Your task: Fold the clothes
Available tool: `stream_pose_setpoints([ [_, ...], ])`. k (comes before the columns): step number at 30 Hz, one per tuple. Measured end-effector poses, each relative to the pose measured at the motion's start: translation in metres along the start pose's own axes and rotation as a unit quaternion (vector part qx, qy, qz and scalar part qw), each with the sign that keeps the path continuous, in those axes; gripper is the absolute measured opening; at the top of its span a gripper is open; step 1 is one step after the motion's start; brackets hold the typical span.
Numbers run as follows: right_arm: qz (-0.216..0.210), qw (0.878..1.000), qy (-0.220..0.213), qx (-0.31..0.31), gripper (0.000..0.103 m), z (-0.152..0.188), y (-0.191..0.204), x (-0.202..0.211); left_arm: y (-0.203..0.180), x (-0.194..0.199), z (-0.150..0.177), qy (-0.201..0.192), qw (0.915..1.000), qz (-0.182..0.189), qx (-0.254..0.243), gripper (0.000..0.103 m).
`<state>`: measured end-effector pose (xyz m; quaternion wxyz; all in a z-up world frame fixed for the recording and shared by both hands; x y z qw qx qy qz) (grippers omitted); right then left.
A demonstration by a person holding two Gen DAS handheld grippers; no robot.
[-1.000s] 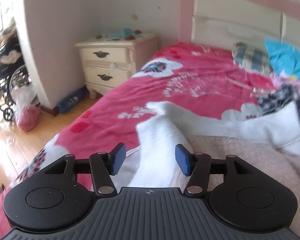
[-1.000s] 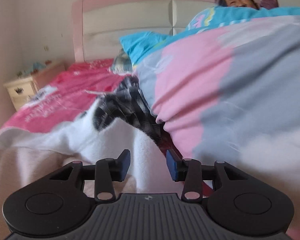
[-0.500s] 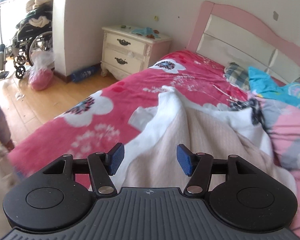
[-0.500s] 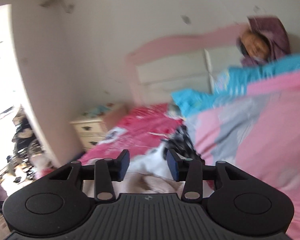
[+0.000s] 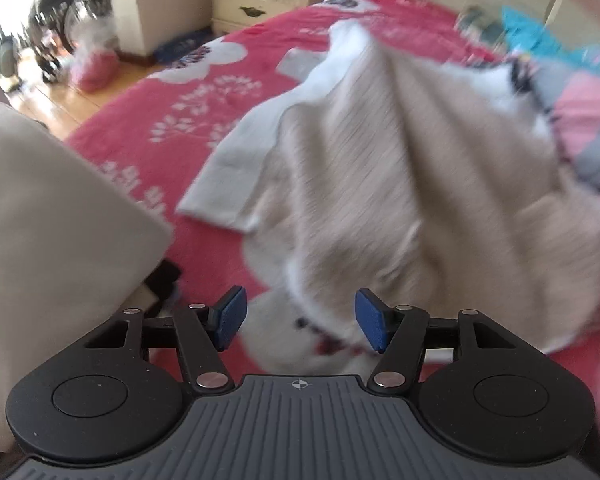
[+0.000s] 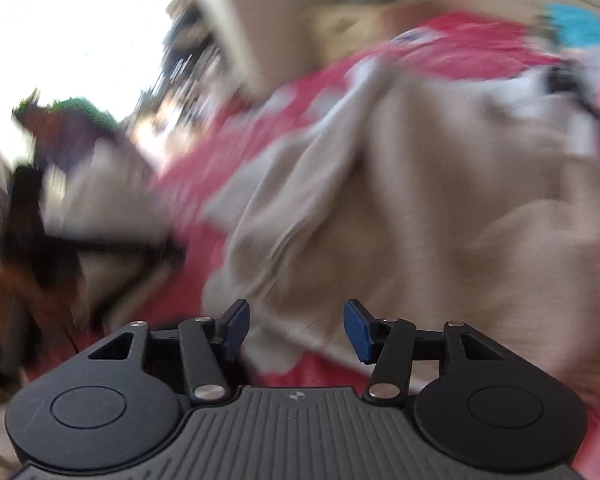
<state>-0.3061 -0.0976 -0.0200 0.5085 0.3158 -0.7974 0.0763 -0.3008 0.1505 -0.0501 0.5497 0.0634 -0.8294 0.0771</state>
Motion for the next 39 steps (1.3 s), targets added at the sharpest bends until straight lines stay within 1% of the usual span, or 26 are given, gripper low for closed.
stream_pose_setpoints([
  [1, 0.022, 0.998, 0.003, 0.05, 0.055, -0.003, 0.017, -0.022, 0.0, 0.0, 0.003, -0.006, 0.9998, -0.013, -0.011, 0.059],
  [2, 0.043, 0.994, 0.005, 0.101, 0.055, -0.007, 0.034, -0.043, 0.001, 0.0, 0.004, -0.015, 0.9995, -0.021, -0.02, 0.059],
  [4, 0.066, 0.98, 0.002, 0.188, 0.052, -0.009, 0.061, -0.076, 0.012, 0.002, 0.003, -0.028, 0.9993, -0.02, -0.012, 0.059],
  [5, 0.076, 0.975, 0.003, 0.211, 0.052, -0.009, 0.068, -0.089, 0.02, 0.001, 0.003, -0.028, 0.9995, -0.016, -0.003, 0.059],
  [8, 0.107, 0.963, 0.015, 0.247, 0.047, -0.007, 0.078, -0.125, 0.039, -0.008, -0.003, -0.023, 0.9988, 0.001, 0.042, 0.057],
  [9, 0.115, 0.962, 0.021, 0.246, 0.045, -0.007, 0.077, -0.135, 0.043, -0.013, -0.006, -0.02, 0.998, 0.012, 0.059, 0.056],
  [10, 0.12, 0.964, 0.029, 0.237, 0.042, -0.006, 0.072, -0.143, 0.048, -0.02, -0.009, -0.022, 0.9966, 0.026, 0.076, 0.056],
  [11, 0.125, 0.965, 0.038, 0.227, 0.037, -0.003, 0.067, -0.151, 0.053, -0.029, -0.012, -0.023, 0.9947, 0.039, 0.092, 0.056],
  [12, 0.13, 0.967, 0.046, 0.213, 0.015, -0.002, 0.06, -0.156, 0.056, -0.04, -0.017, -0.02, 0.9929, 0.046, 0.108, 0.056],
  [13, 0.131, 0.971, 0.05, 0.193, 0.004, -0.002, 0.053, -0.156, 0.059, -0.051, -0.022, -0.016, 0.9908, 0.052, 0.124, 0.055],
  [14, 0.13, 0.975, 0.05, 0.171, 0.004, -0.003, 0.046, -0.153, 0.061, -0.063, -0.027, -0.013, 0.9891, 0.056, 0.136, 0.051],
  [16, 0.13, 0.982, 0.048, 0.127, 0.003, -0.004, 0.031, -0.144, 0.061, -0.081, -0.035, -0.007, 0.9867, 0.053, 0.154, 0.046],
  [19, 0.136, 0.988, 0.033, 0.064, 0.003, -0.008, 0.009, -0.12, 0.061, -0.101, -0.043, 0.01, 0.9836, 0.023, 0.178, 0.045],
  [20, 0.137, 0.989, 0.027, 0.044, 0.003, -0.008, 0.002, -0.112, 0.062, -0.107, -0.044, 0.015, 0.9823, 0.021, 0.185, 0.046],
  [22, 0.127, 0.992, 0.018, 0.006, 0.003, -0.008, -0.01, -0.101, 0.067, -0.119, -0.045, 0.031, 0.9768, 0.013, 0.211, 0.046],
  [23, 0.122, 0.992, 0.014, -0.01, 0.003, -0.007, -0.016, -0.096, 0.07, -0.125, -0.046, 0.039, 0.9734, 0.01, 0.225, 0.046],
  [24, 0.116, 0.993, 0.013, -0.025, 0.003, -0.005, -0.02, -0.093, 0.075, -0.13, -0.046, 0.044, 0.968, 0.01, 0.247, 0.046],
  [26, 0.107, 0.993, 0.013, -0.041, 0.003, 0.0, -0.02, -0.093, 0.083, -0.137, -0.045, 0.044, 0.9555, 0.017, 0.291, 0.046],
  [28, 0.102, 0.994, 0.012, -0.043, 0.003, 0.006, -0.014, -0.094, 0.09, -0.141, -0.043, 0.04, 0.9414, 0.026, 0.334, 0.046],
  [30, 0.099, 0.994, 0.008, -0.04, 0.003, 0.009, -0.007, -0.097, 0.09, -0.138, -0.04, 0.024, 0.9327, 0.026, 0.359, 0.035],
  [31, 0.093, 0.995, 0.005, -0.041, 0.003, 0.011, -0.006, -0.098, 0.089, -0.136, -0.039, 0.016, 0.9317, 0.022, 0.362, 0.02],
  [32, 0.078, 0.996, -0.001, -0.045, 0.003, 0.012, -0.005, -0.098, 0.088, -0.13, -0.037, 0.003, 0.9318, 0.019, 0.362, 0.004],
  [34, 0.035, 0.998, -0.014, -0.056, 0.003, 0.014, -0.003, -0.099, 0.087, -0.117, -0.035, -0.024, 0.9316, 0.014, 0.362, 0.002],
  [36, -0.016, 0.997, -0.024, -0.071, 0.003, 0.015, -0.001, -0.097, 0.084, -0.085, -0.036, -0.073, 0.9323, 0.02, 0.354, 0.002],
  [37, -0.039, 0.996, -0.028, -0.078, 0.004, 0.014, 0.002, -0.097, 0.082, -0.069, -0.036, -0.099, 0.932, 0.023, 0.348, 0.002],
  [39, -0.083, 0.992, -0.039, -0.09, 0.004, 0.007, 0.012, -0.098, 0.076, -0.018, -0.041, -0.173, 0.9309, 0.031, 0.32, 0.002],
])
Point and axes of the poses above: each gripper's, at about its wrist camera, not at the fingertips, and x roughly against the way its jaws point, y to its left, z to its underside, the point moved 1 cm from there along -x, roughly the way its jaws point, and after that the axes turned 8 degrees about y, right-handed, at the moved point
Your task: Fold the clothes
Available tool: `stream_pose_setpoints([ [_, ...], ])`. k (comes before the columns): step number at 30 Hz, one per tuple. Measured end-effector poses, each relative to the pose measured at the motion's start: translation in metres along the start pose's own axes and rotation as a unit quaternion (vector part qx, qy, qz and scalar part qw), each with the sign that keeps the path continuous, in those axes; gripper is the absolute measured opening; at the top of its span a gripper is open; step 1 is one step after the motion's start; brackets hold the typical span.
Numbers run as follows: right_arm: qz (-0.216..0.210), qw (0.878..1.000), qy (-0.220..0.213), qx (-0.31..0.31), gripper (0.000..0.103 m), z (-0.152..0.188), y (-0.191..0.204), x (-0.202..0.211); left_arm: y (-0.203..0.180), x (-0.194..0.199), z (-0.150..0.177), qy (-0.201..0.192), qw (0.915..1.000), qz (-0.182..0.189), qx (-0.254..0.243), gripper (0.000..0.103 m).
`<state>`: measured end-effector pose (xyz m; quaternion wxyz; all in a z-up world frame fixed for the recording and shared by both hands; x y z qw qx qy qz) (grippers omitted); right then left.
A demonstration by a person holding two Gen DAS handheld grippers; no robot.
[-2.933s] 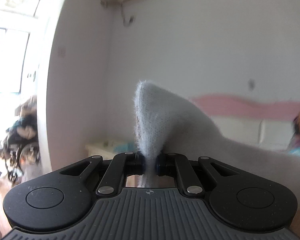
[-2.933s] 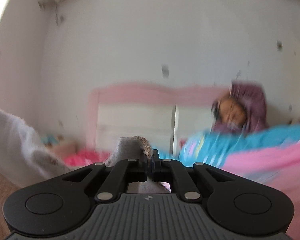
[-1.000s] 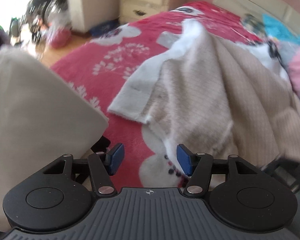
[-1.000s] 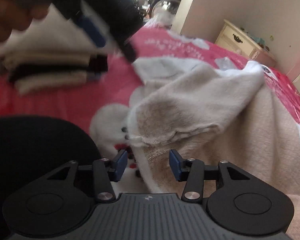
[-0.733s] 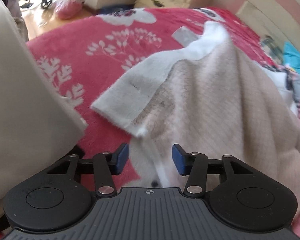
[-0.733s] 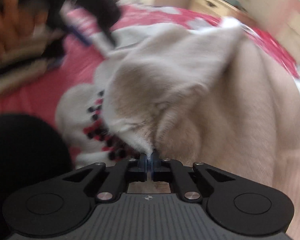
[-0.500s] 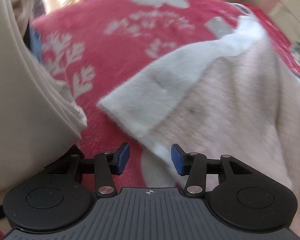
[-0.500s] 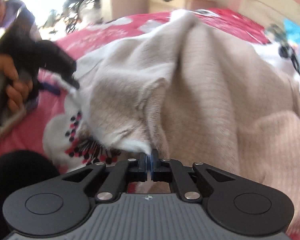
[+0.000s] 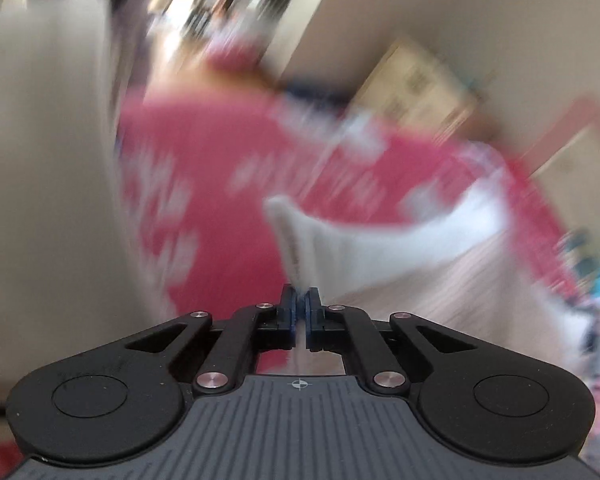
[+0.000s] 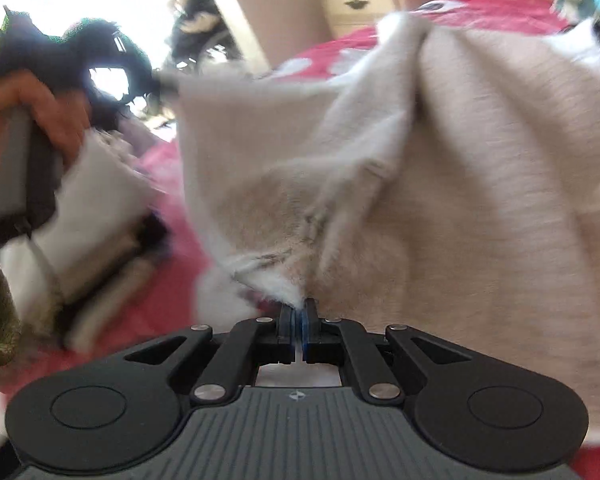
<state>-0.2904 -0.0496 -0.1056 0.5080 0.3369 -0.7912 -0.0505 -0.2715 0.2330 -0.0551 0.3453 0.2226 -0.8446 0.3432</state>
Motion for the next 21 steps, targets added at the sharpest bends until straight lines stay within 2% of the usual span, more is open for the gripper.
stream_pose_setpoints([
  [2, -0.056, 0.998, -0.014, -0.018, 0.004, -0.009, 0.01, -0.002, -0.017, 0.045, -0.015, -0.06, 0.997, 0.039, -0.028, 0.002],
  [5, -0.128, 0.99, -0.029, -0.057, 0.009, -0.02, 0.018, -0.003, -0.05, 0.101, -0.023, -0.14, 0.9797, 0.094, -0.108, 0.002],
  [7, -0.157, 0.98, -0.029, -0.122, 0.023, -0.012, -0.003, 0.008, -0.075, 0.129, -0.02, -0.18, 0.9597, 0.124, -0.177, 0.002],
  [8, -0.17, 0.972, -0.028, -0.158, 0.023, -0.007, -0.016, 0.015, -0.087, 0.135, -0.013, -0.185, 0.9487, 0.144, -0.212, 0.002],
  [10, -0.178, 0.958, -0.033, -0.223, 0.023, 0.009, -0.045, 0.037, -0.104, 0.139, 0.006, -0.176, 0.9297, 0.173, -0.274, 0.002],
  [12, -0.15, 0.949, -0.055, -0.273, 0.023, 0.033, -0.082, 0.077, -0.117, 0.138, 0.036, -0.153, 0.9024, 0.194, -0.353, 0.002],
  [13, -0.134, 0.945, -0.069, -0.292, 0.024, 0.044, -0.099, 0.097, -0.122, 0.137, 0.052, -0.142, 0.8877, 0.201, -0.389, 0.002],
  [16, -0.08, 0.932, -0.106, -0.337, 0.031, 0.074, -0.14, 0.152, -0.128, 0.116, 0.115, -0.065, 0.8298, 0.216, -0.51, 0.002],
  [18, -0.037, 0.93, -0.119, -0.347, 0.031, 0.088, -0.16, 0.18, -0.124, 0.09, 0.165, 0.025, 0.7876, 0.207, -0.58, 0.002],
  [19, -0.021, 0.929, -0.121, -0.35, 0.031, 0.092, -0.168, 0.188, -0.121, 0.076, 0.19, 0.064, 0.7645, 0.194, -0.611, 0.003],
  [20, -0.008, 0.927, -0.12, -0.354, 0.031, 0.095, -0.174, 0.194, -0.114, 0.065, 0.22, 0.077, 0.7373, 0.167, -0.65, 0.008],
  [21, -0.003, 0.928, -0.12, -0.353, 0.031, 0.096, -0.177, 0.196, -0.109, 0.059, 0.241, 0.095, 0.7065, 0.156, -0.684, 0.009],
])
Point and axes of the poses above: each gripper's, at about its wrist camera, not at the fingertips, and x roughly against the way its jaws point, y to its left, z to its underside, the point moved 1 cm from there along -x, roughly the way its jaws point, and after that the axes turned 8 degrees about y, right-handed, at the moved point
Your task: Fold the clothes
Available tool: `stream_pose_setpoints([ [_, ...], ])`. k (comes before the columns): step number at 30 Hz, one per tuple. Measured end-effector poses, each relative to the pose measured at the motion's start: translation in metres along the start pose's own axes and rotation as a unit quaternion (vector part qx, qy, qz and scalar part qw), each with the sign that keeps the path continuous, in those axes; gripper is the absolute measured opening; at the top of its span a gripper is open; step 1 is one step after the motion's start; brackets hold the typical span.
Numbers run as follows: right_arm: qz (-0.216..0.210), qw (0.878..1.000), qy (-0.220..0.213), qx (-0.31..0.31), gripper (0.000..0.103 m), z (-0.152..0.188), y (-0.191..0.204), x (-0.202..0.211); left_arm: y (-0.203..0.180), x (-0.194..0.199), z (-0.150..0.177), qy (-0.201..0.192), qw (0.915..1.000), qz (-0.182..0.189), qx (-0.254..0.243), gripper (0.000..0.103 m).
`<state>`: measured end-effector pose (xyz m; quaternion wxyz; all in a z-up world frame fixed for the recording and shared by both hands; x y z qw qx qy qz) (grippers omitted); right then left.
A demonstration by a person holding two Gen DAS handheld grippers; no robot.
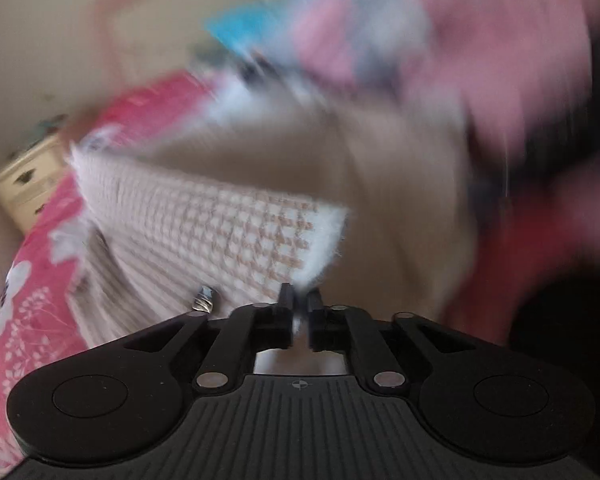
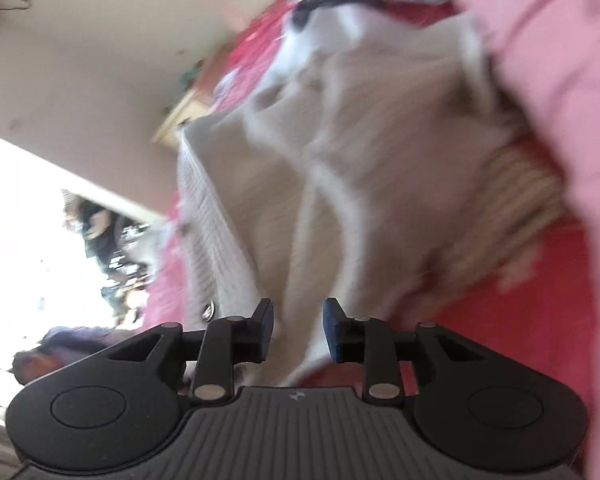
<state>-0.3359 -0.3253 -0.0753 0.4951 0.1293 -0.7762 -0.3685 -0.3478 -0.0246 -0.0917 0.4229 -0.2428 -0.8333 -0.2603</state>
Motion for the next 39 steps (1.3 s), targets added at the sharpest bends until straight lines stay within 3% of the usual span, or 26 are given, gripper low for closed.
stream_pose_setpoints([
  [1, 0.0, 1.0, 0.0, 0.003, 0.031, -0.001, 0.0, 0.0, -0.017, -0.01, 0.006, 0.026, 0.9989, 0.005, -0.04, 0.01],
  [3, 0.0, 1.0, 0.001, 0.013, 0.035, -0.003, 0.002, -0.001, -0.045, -0.006, 0.014, 0.026, 0.9943, 0.005, -0.103, 0.013],
  [4, -0.002, 1.0, 0.003, 0.021, 0.036, -0.003, 0.006, -0.005, -0.059, -0.003, 0.018, 0.025, 0.9908, 0.005, -0.133, 0.022],
  [5, -0.007, 1.0, 0.006, 0.028, 0.038, -0.002, 0.01, -0.011, -0.066, 0.004, 0.02, 0.022, 0.9891, 0.004, -0.146, 0.028],
  [7, -0.015, 0.999, 0.019, 0.045, 0.043, -0.001, 0.022, -0.03, -0.065, 0.011, 0.023, 0.031, 0.9901, 0.005, -0.136, 0.029],
  [11, -0.017, 0.994, 0.058, 0.091, 0.051, -0.003, 0.051, -0.076, -0.027, 0.024, 0.029, 0.077, 0.996, -0.004, -0.045, 0.03],
  [14, 0.007, 0.99, 0.098, 0.097, 0.051, -0.011, 0.062, -0.114, 0.023, 0.029, 0.042, 0.093, 0.9923, -0.013, 0.08, 0.033],
  [16, 0.026, 0.988, 0.121, 0.096, 0.052, -0.016, 0.066, -0.137, 0.056, 0.027, 0.052, 0.103, 0.9792, -0.009, 0.175, 0.033],
  [20, 0.062, 0.978, 0.161, 0.118, 0.054, -0.018, 0.074, -0.175, 0.103, 0.017, 0.074, 0.113, 0.9362, 0.013, 0.333, 0.033],
  [22, 0.079, 0.973, 0.175, 0.129, 0.054, -0.017, 0.077, -0.186, 0.116, 0.005, 0.085, 0.115, 0.917, 0.032, 0.381, 0.033],
  [24, 0.085, 0.969, 0.184, 0.141, 0.054, -0.017, 0.083, -0.19, 0.124, -0.008, 0.089, 0.122, 0.9045, 0.04, 0.407, 0.033],
  [28, 0.092, 0.966, 0.19, 0.152, 0.047, -0.017, 0.094, -0.184, 0.125, -0.022, 0.101, 0.12, 0.8915, 0.065, 0.432, 0.038],
  [32, 0.098, 0.962, 0.192, 0.166, 0.047, -0.018, 0.103, -0.188, 0.13, -0.031, 0.108, 0.113, 0.8808, 0.09, 0.451, 0.038],
  [36, 0.123, 0.954, 0.204, 0.183, 0.047, -0.017, 0.102, -0.2, 0.142, -0.037, 0.119, 0.097, 0.863, 0.123, 0.48, 0.038],
  [39, 0.121, 0.951, 0.196, 0.204, 0.043, -0.014, 0.116, -0.184, 0.144, -0.038, 0.12, 0.091, 0.8572, 0.126, 0.491, 0.037],
])
Point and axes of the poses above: each gripper's, at about its wrist camera, not at the fingertips, and x roughly against the way its jaws point, y to its left, z to its underside, the point moved 1 cm from there along -x, roughly the way its jaws point, and after that the axes turned 8 degrees about y, right-handed, at the moved point
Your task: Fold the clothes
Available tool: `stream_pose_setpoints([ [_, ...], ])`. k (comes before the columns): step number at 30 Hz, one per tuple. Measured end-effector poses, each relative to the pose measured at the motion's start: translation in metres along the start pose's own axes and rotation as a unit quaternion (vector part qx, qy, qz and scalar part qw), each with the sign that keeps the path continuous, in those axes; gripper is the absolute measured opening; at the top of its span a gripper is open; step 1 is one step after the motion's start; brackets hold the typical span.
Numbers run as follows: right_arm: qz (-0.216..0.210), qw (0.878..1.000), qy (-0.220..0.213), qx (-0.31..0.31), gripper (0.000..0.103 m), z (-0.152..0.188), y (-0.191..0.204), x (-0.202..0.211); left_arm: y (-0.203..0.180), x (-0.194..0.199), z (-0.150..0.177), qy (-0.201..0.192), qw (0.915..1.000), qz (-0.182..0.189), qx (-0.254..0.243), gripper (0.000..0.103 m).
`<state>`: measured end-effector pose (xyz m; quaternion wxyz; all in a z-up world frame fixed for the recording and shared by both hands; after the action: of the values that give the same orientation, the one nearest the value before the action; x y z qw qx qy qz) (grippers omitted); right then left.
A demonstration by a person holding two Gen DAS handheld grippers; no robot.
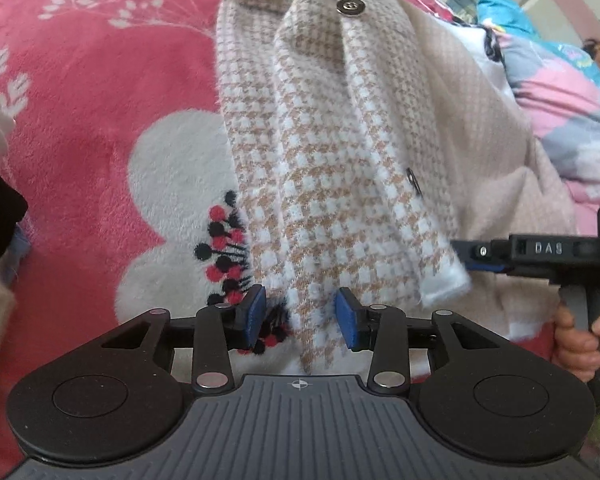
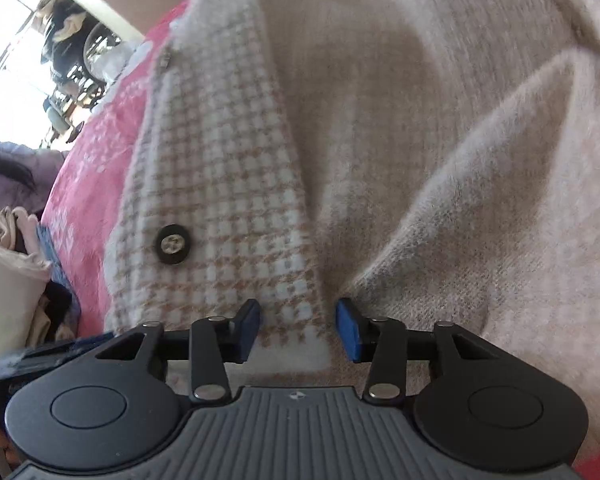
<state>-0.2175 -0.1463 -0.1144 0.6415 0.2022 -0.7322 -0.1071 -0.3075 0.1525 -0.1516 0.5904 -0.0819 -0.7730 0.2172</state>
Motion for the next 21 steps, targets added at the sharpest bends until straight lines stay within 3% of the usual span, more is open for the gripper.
stream_pose_setpoints([
  [5, 0.01, 0.999, -0.036, 0.012, 0.043, -0.003, 0.007, 0.017, 0.002, -0.001, 0.0, -0.01, 0.9999, 0.003, 0.006, 0.031],
  [9, -0.005, 0.999, -0.008, -0.033, 0.043, -0.017, -0.009, -0.015, 0.003, -0.002, -0.001, -0.002, 1.0, 0.003, 0.007, 0.032],
  [14, -0.04, 0.998, 0.007, -0.051, 0.043, -0.008, -0.01, -0.027, 0.005, -0.004, 0.001, 0.008, 0.9999, 0.007, 0.01, 0.037],
  [17, -0.047, 0.998, 0.009, -0.051, 0.024, -0.005, -0.011, -0.025, 0.005, -0.008, 0.001, 0.014, 0.9997, 0.007, 0.016, 0.037],
  [18, -0.047, 0.998, 0.008, -0.052, 0.012, -0.005, -0.012, -0.025, 0.003, -0.009, 0.0, 0.014, 0.9998, 0.006, 0.014, 0.036],
  [21, -0.046, 0.998, -0.017, -0.048, 0.006, -0.001, -0.01, -0.012, -0.001, -0.01, -0.001, 0.015, 0.9999, 0.002, 0.003, 0.036],
])
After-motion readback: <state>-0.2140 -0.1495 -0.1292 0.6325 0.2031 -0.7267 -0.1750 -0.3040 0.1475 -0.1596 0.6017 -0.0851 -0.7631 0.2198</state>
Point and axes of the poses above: each gripper's, at about its wrist camera, not at the fingertips, and x roughly against the way its jaws point, y to its left, z to its underside, the point moved 1 cm from there along -x, roughly the way its jaws point, and after that the axes turned 8 degrees about y, right-handed, at the moved point
